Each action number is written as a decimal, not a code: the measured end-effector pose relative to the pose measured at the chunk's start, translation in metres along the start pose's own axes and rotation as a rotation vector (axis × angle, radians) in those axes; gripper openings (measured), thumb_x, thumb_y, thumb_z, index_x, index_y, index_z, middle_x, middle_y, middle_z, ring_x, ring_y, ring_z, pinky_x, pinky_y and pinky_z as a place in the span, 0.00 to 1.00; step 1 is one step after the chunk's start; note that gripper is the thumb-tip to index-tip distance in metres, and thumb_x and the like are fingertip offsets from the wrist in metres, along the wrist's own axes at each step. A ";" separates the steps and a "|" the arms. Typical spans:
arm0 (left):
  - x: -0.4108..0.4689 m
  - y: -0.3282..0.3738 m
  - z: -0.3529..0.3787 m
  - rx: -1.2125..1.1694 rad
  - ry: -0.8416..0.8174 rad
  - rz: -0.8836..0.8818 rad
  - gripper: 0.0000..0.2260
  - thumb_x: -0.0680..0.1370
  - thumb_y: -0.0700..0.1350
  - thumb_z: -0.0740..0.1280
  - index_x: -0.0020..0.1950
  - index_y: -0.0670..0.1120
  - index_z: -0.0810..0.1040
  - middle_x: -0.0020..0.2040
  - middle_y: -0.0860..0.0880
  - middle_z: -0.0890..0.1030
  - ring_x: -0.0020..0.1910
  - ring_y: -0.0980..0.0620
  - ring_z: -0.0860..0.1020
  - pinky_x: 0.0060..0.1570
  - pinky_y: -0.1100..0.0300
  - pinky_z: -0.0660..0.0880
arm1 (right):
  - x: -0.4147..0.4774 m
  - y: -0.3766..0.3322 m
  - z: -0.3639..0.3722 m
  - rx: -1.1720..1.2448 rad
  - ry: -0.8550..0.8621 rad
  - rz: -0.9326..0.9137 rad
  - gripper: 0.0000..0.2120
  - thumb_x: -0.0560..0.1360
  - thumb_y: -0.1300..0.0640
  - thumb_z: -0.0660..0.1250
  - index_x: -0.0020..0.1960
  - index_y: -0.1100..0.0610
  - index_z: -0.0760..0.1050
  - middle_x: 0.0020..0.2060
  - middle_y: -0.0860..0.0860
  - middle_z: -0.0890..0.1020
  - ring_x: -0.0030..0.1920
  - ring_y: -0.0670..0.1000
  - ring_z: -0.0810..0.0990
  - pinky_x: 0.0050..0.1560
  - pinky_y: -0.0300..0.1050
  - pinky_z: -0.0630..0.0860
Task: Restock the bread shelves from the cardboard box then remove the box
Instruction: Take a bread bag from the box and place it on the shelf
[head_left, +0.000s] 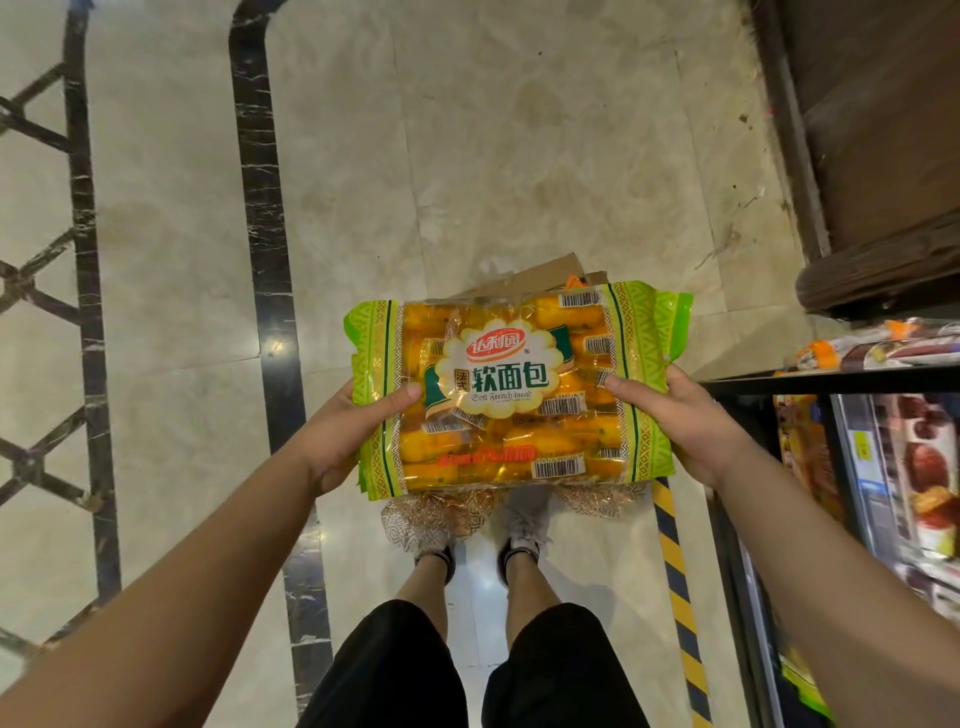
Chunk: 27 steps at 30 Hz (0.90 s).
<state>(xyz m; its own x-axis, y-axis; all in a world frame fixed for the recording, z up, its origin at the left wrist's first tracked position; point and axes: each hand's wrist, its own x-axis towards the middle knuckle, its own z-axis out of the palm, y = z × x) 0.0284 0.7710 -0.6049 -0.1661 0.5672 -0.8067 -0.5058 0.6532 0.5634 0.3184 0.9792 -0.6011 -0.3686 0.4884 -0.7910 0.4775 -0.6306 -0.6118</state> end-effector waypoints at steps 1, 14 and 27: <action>-0.002 0.000 0.000 -0.008 0.002 0.010 0.49 0.50 0.64 0.85 0.69 0.54 0.76 0.59 0.46 0.86 0.56 0.44 0.86 0.48 0.51 0.84 | -0.001 0.000 -0.001 0.004 -0.003 -0.004 0.47 0.48 0.34 0.85 0.64 0.45 0.77 0.56 0.48 0.87 0.56 0.54 0.86 0.61 0.59 0.80; -0.050 0.033 0.024 0.128 -0.024 0.137 0.47 0.53 0.60 0.86 0.69 0.50 0.75 0.58 0.45 0.86 0.56 0.42 0.85 0.51 0.50 0.83 | -0.058 -0.021 -0.017 0.123 -0.179 -0.103 0.41 0.65 0.43 0.82 0.75 0.48 0.71 0.65 0.53 0.83 0.65 0.57 0.82 0.70 0.65 0.73; -0.129 0.086 0.089 0.221 -0.055 0.313 0.43 0.58 0.58 0.86 0.69 0.49 0.74 0.56 0.46 0.87 0.53 0.44 0.86 0.47 0.53 0.84 | -0.173 -0.034 -0.048 0.180 -0.022 -0.286 0.48 0.55 0.38 0.86 0.71 0.47 0.74 0.62 0.49 0.85 0.63 0.53 0.83 0.68 0.62 0.75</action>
<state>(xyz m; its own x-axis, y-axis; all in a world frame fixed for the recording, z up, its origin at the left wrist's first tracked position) 0.0815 0.7980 -0.4363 -0.2345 0.7785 -0.5822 -0.2421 0.5333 0.8106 0.4039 0.9449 -0.4434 -0.4855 0.6492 -0.5855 0.2047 -0.5667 -0.7981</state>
